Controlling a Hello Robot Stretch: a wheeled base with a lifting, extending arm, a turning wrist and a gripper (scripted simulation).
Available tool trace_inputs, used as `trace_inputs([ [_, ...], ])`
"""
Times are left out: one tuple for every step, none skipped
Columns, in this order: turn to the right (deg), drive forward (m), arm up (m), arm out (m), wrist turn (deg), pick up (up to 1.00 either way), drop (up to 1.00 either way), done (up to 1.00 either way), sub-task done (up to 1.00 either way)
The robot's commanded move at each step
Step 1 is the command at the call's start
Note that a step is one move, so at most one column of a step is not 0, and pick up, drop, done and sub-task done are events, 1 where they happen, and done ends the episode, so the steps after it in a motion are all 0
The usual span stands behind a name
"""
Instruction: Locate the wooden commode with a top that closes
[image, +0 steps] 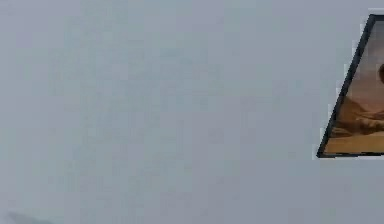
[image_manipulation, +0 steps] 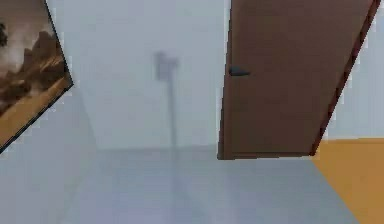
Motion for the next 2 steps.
trace_inputs([
  [45.0,0.00,0.00,0.00,0.0,0.00,0.00,0.00,0.00],
  [39.0,0.00,0.00,0.00,0.0,0.00,0.00,0.00,0.00],
])
